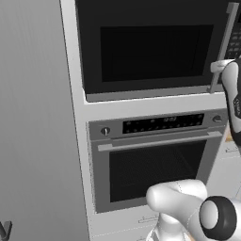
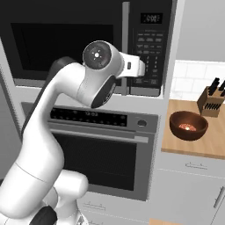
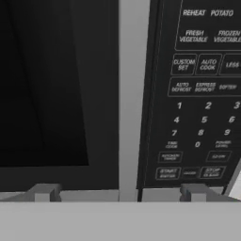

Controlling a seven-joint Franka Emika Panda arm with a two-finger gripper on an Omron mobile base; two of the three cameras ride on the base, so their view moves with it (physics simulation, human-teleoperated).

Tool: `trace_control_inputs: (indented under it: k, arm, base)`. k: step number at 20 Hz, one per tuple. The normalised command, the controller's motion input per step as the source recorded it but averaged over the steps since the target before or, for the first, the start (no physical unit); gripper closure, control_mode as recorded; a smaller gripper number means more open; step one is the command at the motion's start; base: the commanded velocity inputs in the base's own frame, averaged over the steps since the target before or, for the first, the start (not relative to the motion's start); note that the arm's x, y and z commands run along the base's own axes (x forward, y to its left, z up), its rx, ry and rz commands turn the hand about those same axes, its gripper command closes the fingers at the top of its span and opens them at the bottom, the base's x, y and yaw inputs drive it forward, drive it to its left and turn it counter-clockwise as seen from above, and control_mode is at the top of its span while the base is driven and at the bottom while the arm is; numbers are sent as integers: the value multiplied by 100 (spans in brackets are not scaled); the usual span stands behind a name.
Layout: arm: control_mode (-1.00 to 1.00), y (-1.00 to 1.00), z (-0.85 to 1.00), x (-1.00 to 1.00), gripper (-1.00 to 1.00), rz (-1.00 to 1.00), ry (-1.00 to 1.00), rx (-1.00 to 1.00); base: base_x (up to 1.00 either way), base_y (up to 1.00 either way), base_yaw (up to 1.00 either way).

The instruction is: Open the microwave, place the bowl with waffle inside the microwave, then close the microwave door and turn it on.

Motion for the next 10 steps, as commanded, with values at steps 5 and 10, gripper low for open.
trace_control_inputs:
  k: [5, 10]
  arm:
    - [-100, 0, 55, 6, -100, 0, 2, 0]
    - [-100, 0, 12, 25, -100, 0, 13, 0]
  base:
    - [0, 0, 0]
    - [0, 0, 0]
